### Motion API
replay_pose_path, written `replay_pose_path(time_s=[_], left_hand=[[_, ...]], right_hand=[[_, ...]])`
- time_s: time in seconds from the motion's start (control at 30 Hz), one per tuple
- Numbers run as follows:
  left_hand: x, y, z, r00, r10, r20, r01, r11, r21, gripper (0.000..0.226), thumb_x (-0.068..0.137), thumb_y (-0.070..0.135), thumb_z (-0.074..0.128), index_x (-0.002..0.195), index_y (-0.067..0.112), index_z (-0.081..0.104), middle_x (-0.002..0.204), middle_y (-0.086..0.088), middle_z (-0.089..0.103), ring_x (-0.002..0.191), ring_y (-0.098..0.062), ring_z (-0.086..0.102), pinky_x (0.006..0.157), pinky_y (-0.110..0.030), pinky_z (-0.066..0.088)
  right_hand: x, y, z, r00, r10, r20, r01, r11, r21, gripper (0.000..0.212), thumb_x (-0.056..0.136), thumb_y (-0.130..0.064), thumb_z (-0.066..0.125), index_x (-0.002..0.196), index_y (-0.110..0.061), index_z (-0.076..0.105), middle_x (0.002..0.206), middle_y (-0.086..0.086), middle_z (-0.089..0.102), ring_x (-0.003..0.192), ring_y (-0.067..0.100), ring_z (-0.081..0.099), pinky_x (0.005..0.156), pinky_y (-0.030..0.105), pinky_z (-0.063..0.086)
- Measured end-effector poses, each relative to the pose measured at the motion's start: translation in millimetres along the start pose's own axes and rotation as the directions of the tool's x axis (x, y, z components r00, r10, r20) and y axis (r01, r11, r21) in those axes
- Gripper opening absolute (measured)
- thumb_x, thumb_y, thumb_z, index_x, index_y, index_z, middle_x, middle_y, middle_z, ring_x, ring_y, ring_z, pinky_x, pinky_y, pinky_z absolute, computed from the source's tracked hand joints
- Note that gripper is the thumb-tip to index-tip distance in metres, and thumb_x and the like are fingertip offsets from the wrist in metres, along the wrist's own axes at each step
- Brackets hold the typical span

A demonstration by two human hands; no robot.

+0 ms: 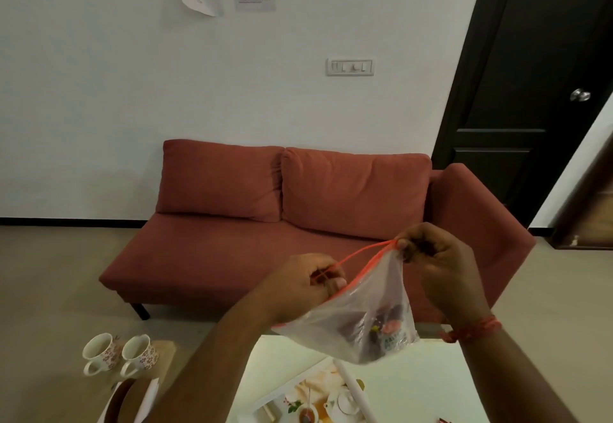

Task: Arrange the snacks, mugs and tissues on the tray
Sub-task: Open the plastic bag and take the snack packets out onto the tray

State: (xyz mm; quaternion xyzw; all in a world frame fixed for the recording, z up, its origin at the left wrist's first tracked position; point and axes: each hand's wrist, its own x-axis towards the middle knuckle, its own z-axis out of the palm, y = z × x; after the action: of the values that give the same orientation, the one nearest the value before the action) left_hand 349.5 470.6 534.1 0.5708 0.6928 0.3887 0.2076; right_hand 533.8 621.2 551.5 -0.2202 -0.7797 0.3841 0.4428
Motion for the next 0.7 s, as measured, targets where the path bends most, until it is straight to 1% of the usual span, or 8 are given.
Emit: replay_pose_path(time_s=[0.1,0.17,0.3,0.43,0.5,0.57,0.63,0.7], left_hand=[[-1,4,0,0.999,0.002,0.038,-0.003,1.000,0.020,0.017,0.080,0.038,0.073,0.095,0.029,0.069,0.093,0.015,0.069,0.084,0.001,0.064,0.076,-0.017,0.052],[-2,4,0,0.997,0.035,0.062,-0.040,0.996,0.083,0.020,0.079,0.034,0.075,0.098,0.028,0.069,0.095,0.013,0.068,0.087,-0.002,0.064,0.079,-0.022,0.053],[-6,9,-1,0.995,0.037,0.092,-0.054,0.982,0.180,0.014,0.075,0.035,0.063,0.087,0.029,0.065,0.084,0.015,0.065,0.077,-0.001,0.062,0.070,-0.024,0.053],[-1,10,6,0.996,0.023,-0.091,0.005,0.957,0.290,0.006,0.082,0.029,0.055,0.079,0.025,0.053,0.069,0.009,0.060,0.063,-0.008,0.055,0.060,-0.034,0.048],[2,7,11,0.978,0.021,-0.207,0.041,0.956,0.290,0.013,0.090,0.030,0.052,0.079,0.025,0.047,0.070,0.008,0.056,0.064,-0.008,0.052,0.055,-0.029,0.042],[6,4,14,0.960,0.012,-0.278,0.061,0.966,0.252,0.015,0.094,0.029,0.050,0.080,0.027,0.044,0.071,0.010,0.054,0.065,-0.005,0.051,0.052,-0.022,0.034],[10,1,16,0.952,0.000,-0.307,0.066,0.977,0.203,0.016,0.095,0.025,0.049,0.080,0.027,0.045,0.071,0.010,0.053,0.064,-0.005,0.049,0.053,-0.022,0.033],[15,1,15,0.955,-0.012,-0.297,0.056,0.989,0.139,0.016,0.096,0.026,0.048,0.080,0.026,0.048,0.069,0.011,0.054,0.061,-0.004,0.047,0.054,-0.024,0.035]], right_hand=[[0,-2,3,1.000,0.010,-0.012,-0.010,1.000,0.003,0.024,0.085,0.012,0.065,0.079,-0.011,0.069,0.076,0.003,0.070,0.072,0.017,0.065,0.068,0.022,0.056],[0,-2,3,1.000,0.026,-0.016,-0.026,1.000,0.014,0.025,0.085,0.013,0.064,0.079,-0.011,0.069,0.075,0.003,0.069,0.072,0.018,0.065,0.068,0.025,0.057],[-1,-3,5,0.999,0.028,-0.017,-0.027,0.999,0.023,0.022,0.086,0.010,0.065,0.079,-0.011,0.070,0.075,0.004,0.070,0.072,0.020,0.065,0.068,0.031,0.058],[-2,-2,9,1.000,0.027,-0.007,-0.027,0.999,0.044,0.025,0.086,0.009,0.065,0.078,-0.015,0.070,0.075,0.001,0.069,0.071,0.020,0.066,0.068,0.031,0.058],[-1,-2,11,1.000,0.028,0.013,-0.029,0.999,0.041,0.026,0.086,0.007,0.066,0.079,-0.018,0.069,0.076,-0.002,0.070,0.071,0.012,0.065,0.068,0.024,0.057],[0,-4,13,1.000,0.021,0.021,-0.020,0.999,-0.033,0.024,0.087,0.004,0.068,0.085,-0.020,0.068,0.085,-0.008,0.069,0.076,0.002,0.064,0.071,0.018,0.056],[-1,-9,15,0.995,-0.100,-0.028,0.090,0.967,-0.237,0.018,0.087,-0.004,0.070,0.100,-0.017,0.067,0.101,-0.007,0.065,0.089,0.001,0.061,0.081,0.021,0.056],[-8,-18,23,0.945,-0.325,-0.023,0.295,0.884,-0.364,0.016,0.090,-0.009,0.066,0.105,-0.014,0.067,0.107,-0.002,0.064,0.097,0.009,0.058,0.087,0.023,0.051]])
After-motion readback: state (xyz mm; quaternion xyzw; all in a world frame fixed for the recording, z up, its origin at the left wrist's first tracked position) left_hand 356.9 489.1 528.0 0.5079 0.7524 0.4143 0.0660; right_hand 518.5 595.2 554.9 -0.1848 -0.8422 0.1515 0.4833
